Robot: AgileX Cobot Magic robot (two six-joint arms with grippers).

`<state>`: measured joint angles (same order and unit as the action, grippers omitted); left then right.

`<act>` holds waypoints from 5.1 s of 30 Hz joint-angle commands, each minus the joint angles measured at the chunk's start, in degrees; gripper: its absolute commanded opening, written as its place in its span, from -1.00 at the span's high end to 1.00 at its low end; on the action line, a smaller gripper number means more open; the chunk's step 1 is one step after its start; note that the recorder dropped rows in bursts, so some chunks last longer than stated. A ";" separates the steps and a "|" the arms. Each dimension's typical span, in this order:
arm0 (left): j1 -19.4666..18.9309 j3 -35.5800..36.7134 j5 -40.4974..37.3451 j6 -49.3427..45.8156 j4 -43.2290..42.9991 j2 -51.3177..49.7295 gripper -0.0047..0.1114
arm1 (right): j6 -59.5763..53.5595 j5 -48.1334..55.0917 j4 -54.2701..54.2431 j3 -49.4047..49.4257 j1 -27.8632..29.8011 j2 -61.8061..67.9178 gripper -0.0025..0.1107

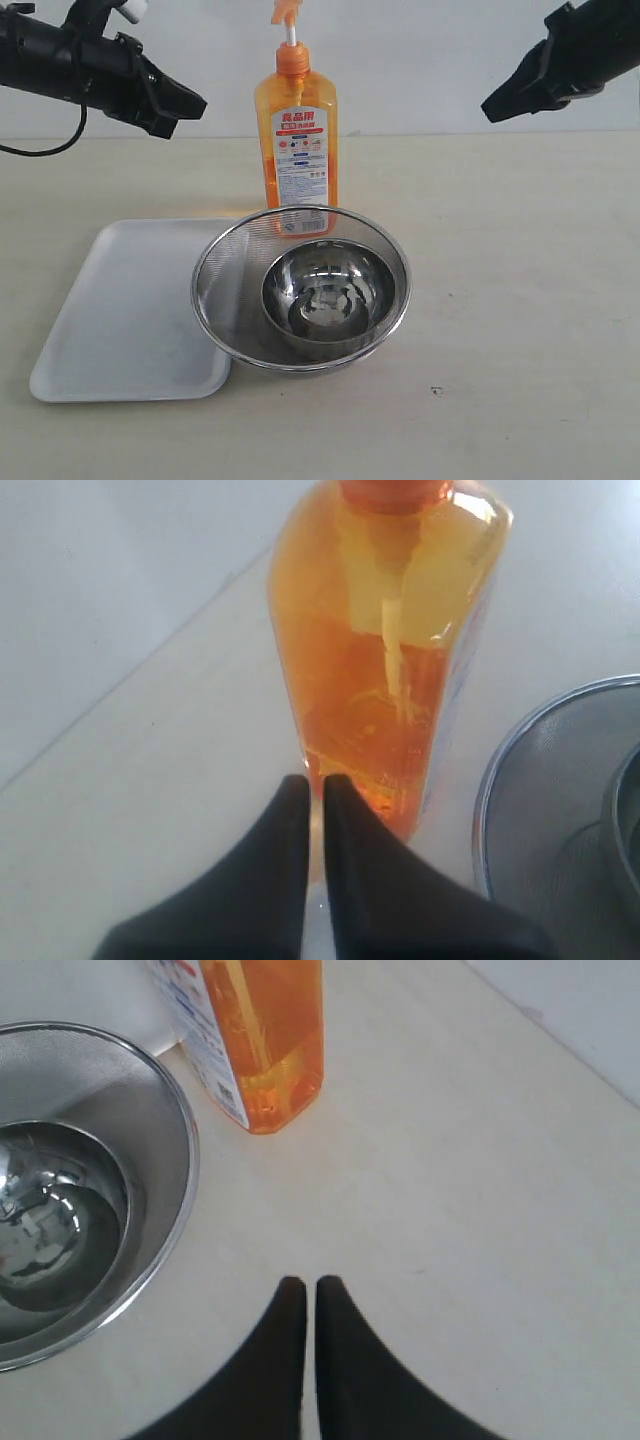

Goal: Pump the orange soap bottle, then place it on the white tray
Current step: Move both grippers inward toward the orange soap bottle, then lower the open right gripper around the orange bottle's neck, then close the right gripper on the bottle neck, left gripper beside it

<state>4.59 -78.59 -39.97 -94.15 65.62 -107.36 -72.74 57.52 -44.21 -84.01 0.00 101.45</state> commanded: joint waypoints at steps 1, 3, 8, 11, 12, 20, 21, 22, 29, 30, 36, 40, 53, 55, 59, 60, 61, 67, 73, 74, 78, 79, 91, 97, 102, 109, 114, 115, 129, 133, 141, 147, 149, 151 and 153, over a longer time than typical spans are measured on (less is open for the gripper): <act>-0.09 -2.80 -2.07 -1.47 1.01 -1.40 0.84 | -3.26 3.94 -2.30 -2.97 0.00 2.65 0.96; -0.09 -3.79 -2.28 -1.47 1.01 -2.33 0.84 | -4.99 4.54 -3.68 -4.16 0.00 4.09 0.96; -0.09 -5.52 -3.91 -1.47 1.01 -4.83 0.84 | -8.98 4.68 -8.18 -5.48 -0.01 7.03 0.96; 0.03 -6.60 -4.03 -1.47 1.43 -6.47 0.84 | -10.43 4.04 -9.86 -6.65 -0.01 9.07 0.96; 0.03 -6.73 -4.03 -1.47 1.43 -6.72 0.84 | -10.43 3.87 -9.86 -7.14 -0.01 9.52 0.96; 0.12 -6.73 -5.31 -3.53 2.21 -6.98 0.84 | -14.09 3.60 -14.67 -10.72 -0.01 13.69 0.96; 0.12 -6.73 -5.57 -3.53 2.54 -6.98 0.84 | -14.60 4.73 -15.89 -11.54 -0.01 14.41 0.96; 0.12 -6.73 -5.70 -3.60 3.22 -6.98 0.84 | -15.01 5.57 -16.66 -12.24 -0.01 15.06 0.96; 0.12 -6.73 -8.25 -5.88 5.79 -6.98 0.84 | -15.15 11.76 -20.82 -18.13 -0.29 20.19 0.96; 0.12 -6.73 -8.25 -5.98 6.27 -6.98 0.84 | -15.15 11.91 -21.00 -19.02 -0.58 20.92 0.96; 0.12 -6.73 -9.20 -7.66 9.33 -7.98 0.84 | -15.98 11.63 -20.77 -24.17 -3.81 24.65 0.96; 0.12 -6.73 -9.62 -7.66 9.42 -8.99 0.84 | -16.10 7.40 -18.92 -25.36 -6.14 25.58 0.96; 0.12 -6.73 -9.35 -8.75 9.56 -9.14 0.84 | -13.75 -0.15 -15.16 -25.36 -8.21 25.81 0.22; 0.12 -6.73 -9.35 -8.75 9.99 -9.14 0.84 | -12.61 -1.46 -15.27 -25.36 -8.21 25.81 0.19; 0.12 -6.73 -9.12 -9.22 11.42 -9.14 0.84 | -12.61 -2.26 -15.38 -25.36 -8.52 25.81 0.19; 0.12 -6.73 -9.12 -9.63 11.65 -9.14 0.84 | -12.61 -2.26 -15.38 -25.36 -8.69 25.81 0.19; 0.12 -6.73 -9.12 -9.63 11.65 -9.14 0.84 | -12.34 -2.26 -15.25 -25.36 -9.08 25.81 0.19; 0.12 -6.73 -9.12 -9.63 11.65 -9.14 0.84 | -4.65 -2.10 -13.74 -25.36 -9.85 25.81 -0.34; 0.12 -6.73 -9.12 -9.63 11.65 -9.14 0.84 | 1.83 -1.11 -8.95 -25.36 -9.85 25.81 -0.45; 0.12 -6.73 -9.12 -9.63 11.65 -9.14 0.84 | 2.09 -0.27 -8.95 -25.36 -9.85 25.81 -0.45; 0.12 -6.73 -9.12 -9.63 11.65 -9.14 0.84 | 2.09 2.97 -8.95 -25.36 -9.85 25.81 -0.45; 0.12 -6.73 -9.12 -9.63 11.65 -9.14 0.84 | 1.22 4.24 -8.95 -25.36 -9.85 25.81 -0.45; 0.12 -6.73 -9.33 -10.55 11.62 -9.14 0.84 | -16.18 6.92 -12.61 -25.36 -9.85 25.95 -0.45; 0.12 -6.73 -9.06 -11.34 11.62 -9.14 0.84 | -22.64 5.65 -16.54 -25.36 -9.85 25.95 -0.45; 0.12 -7.52 -9.92 -11.42 12.52 -10.56 0.84 | -25.02 2.87 -17.96 -25.36 -10.93 25.95 -0.45; 0.12 -10.20 -10.84 -11.42 13.12 -12.93 0.84 | -27.37 -0.40 -16.88 -25.36 -11.95 25.95 -0.45; 0.12 -12.86 -11.84 -11.27 14.87 -14.98 0.84 | -28.68 -3.03 -17.14 -25.36 -11.95 25.95 -0.45; 0.12 -13.44 -12.49 -11.27 14.87 -15.58 0.84 | -29.47 -3.28 -17.28 -25.36 -11.95 25.95 -0.45; 0.12 -14.79 -12.59 -11.49 14.95 -17.05 0.84 | -33.52 -7.96 -18.97 -25.36 -15.32 28.52 -0.45; 0.37 -14.79 -12.59 -11.49 14.95 -17.07 0.84 | -35.45 -9.74 -20.08 -25.36 -16.51 30.04 -0.45; 3.46 -14.79 -12.06 -12.16 16.15 -18.75 0.84 | -35.91 -11.90 -21.08 -25.36 -17.75 30.41 -0.45; 3.43 -16.66 -12.52 -12.22 17.27 -18.99 0.84 | -31.80 -12.01 -21.67 -25.36 -17.75 30.41 -0.45; 3.43 -17.77 -12.52 -11.93 17.78 -18.99 0.84 | -30.71 -11.31 -21.89 -25.36 -17.75 30.41 -0.45; 3.87 -17.77 -12.52 -11.93 17.93 -19.13 0.84 | -31.29 -9.07 -22.17 -25.36 -17.75 30.41 -0.45; 4.21 -17.77 -12.52 -11.93 17.93 -19.24 0.84 | -31.47 -8.02 -22.64 -25.36 -17.75 30.41 -0.45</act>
<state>6.79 -95.85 -49.45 -106.07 81.69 -126.66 -103.40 45.46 -64.63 -108.99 -16.84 131.78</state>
